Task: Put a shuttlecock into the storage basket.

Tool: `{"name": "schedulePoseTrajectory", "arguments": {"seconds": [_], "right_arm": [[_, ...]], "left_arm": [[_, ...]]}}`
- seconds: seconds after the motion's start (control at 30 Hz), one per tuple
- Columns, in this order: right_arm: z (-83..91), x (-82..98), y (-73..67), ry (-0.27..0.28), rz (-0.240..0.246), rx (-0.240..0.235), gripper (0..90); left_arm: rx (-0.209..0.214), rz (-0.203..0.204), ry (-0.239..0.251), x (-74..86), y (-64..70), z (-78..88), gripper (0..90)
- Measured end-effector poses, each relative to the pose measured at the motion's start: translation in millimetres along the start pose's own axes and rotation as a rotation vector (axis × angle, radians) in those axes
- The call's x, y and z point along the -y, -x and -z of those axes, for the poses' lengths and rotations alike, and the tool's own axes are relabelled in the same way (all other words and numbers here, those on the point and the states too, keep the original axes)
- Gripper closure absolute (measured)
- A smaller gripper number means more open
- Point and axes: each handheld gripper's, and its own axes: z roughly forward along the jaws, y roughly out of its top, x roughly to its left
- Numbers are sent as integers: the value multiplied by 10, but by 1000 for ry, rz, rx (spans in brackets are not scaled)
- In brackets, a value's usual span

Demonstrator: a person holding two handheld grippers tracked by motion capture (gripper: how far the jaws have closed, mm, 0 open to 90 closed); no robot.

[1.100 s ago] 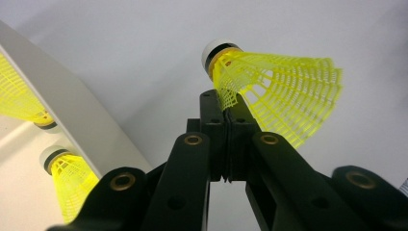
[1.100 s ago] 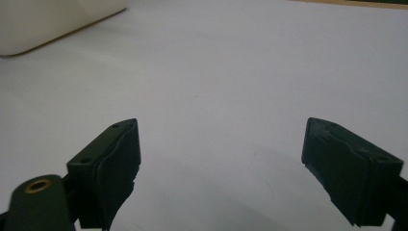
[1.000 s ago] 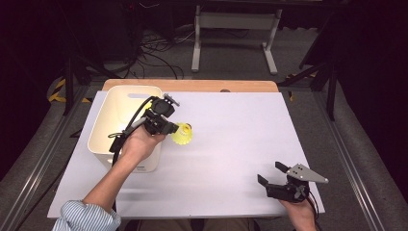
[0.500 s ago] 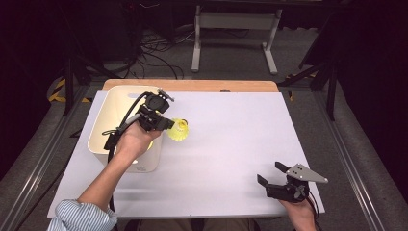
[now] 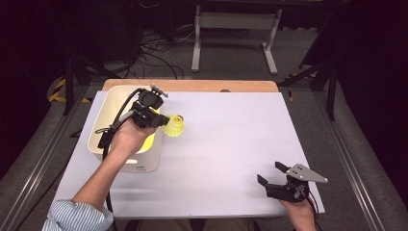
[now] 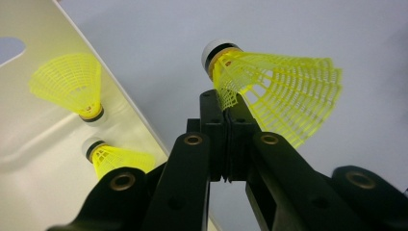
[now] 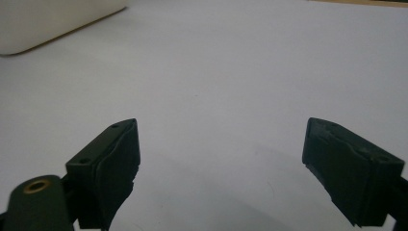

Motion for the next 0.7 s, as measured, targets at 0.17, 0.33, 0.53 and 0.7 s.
{"name": "schedulePoseTrajectory", "arguments": {"seconds": [0.17, 0.33, 0.53, 0.7], "right_arm": [[0, -1, 1, 3, 0, 1, 136], [0, 0, 0, 3, 0, 0, 136], [1, 0, 3, 3, -2, -1, 136], [-1, 0, 0, 2, -1, 0, 135]], "left_arm": [[-7, 5, 4, 3, -33, 38, 890], [-13, 16, 11, 16, -74, 73, 890], [-17, 28, 22, 43, -121, 123, 890], [-20, 37, 27, 64, -147, 148, 890]]}}
